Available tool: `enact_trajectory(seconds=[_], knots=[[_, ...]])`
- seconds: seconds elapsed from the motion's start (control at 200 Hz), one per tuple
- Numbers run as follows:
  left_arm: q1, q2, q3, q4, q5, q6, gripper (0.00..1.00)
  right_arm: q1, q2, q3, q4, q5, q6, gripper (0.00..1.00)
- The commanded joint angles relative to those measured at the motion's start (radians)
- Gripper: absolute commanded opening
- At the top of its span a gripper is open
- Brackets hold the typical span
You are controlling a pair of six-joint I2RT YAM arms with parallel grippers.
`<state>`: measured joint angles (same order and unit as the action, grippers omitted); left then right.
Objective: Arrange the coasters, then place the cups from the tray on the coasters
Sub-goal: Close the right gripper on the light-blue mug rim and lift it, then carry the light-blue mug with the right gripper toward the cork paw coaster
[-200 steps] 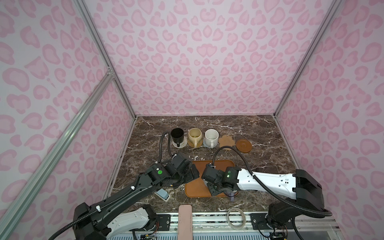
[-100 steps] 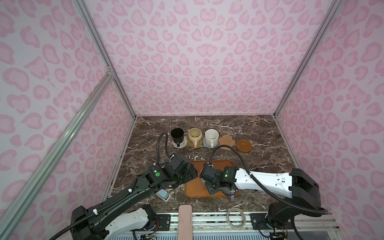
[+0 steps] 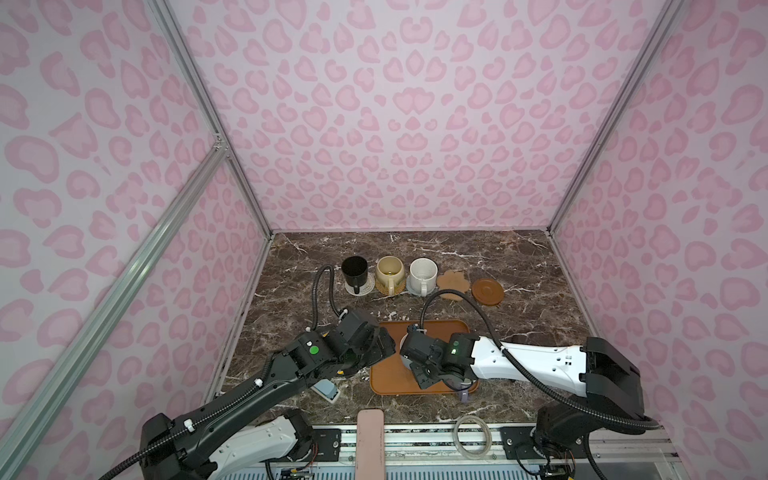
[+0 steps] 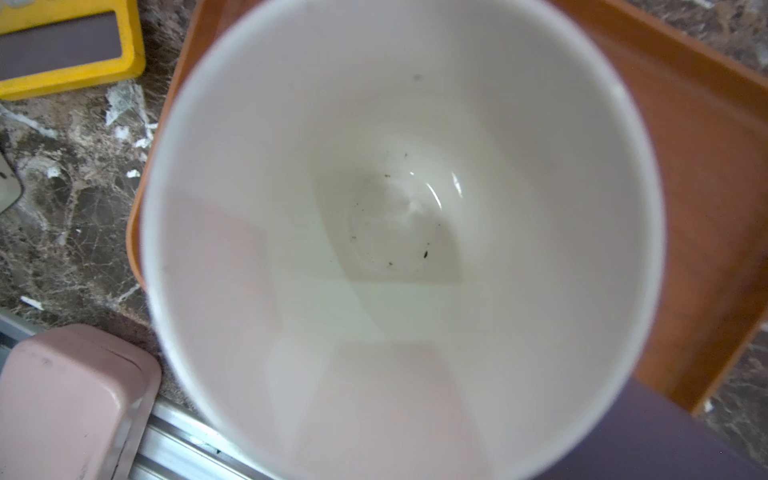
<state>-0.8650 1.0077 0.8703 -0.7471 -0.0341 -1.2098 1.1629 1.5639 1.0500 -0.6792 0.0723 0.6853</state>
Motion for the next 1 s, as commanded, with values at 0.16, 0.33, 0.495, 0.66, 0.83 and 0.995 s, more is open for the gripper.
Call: enact_trajectory(seconds=[0.16,0.33,0.495,0.66,0.83,0.995], knots=[[0.001,-0.010,0.013,0.025,-0.034,-0.001,1.00,0.003,-0.031,0.001,0.029,0.016,-0.005,0.00],[-0.001,-0.003,0.026,0.027,-0.036,-0.001,1.00,0.003,-0.051,0.009,0.030,0.026,0.000,0.00],[0.000,-0.007,0.049,0.037,-0.047,0.012,0.96,0.000,-0.062,0.027,0.012,0.037,-0.004,0.00],[-0.001,-0.022,0.073,0.066,-0.064,0.043,0.96,-0.003,-0.087,0.046,0.000,0.038,-0.004,0.00],[0.000,-0.015,0.107,0.066,-0.075,0.068,0.96,-0.020,-0.111,0.061,-0.019,0.038,-0.007,0.00],[-0.001,-0.010,0.132,0.078,-0.086,0.085,0.96,-0.050,-0.143,0.069,-0.042,0.043,-0.020,0.00]])
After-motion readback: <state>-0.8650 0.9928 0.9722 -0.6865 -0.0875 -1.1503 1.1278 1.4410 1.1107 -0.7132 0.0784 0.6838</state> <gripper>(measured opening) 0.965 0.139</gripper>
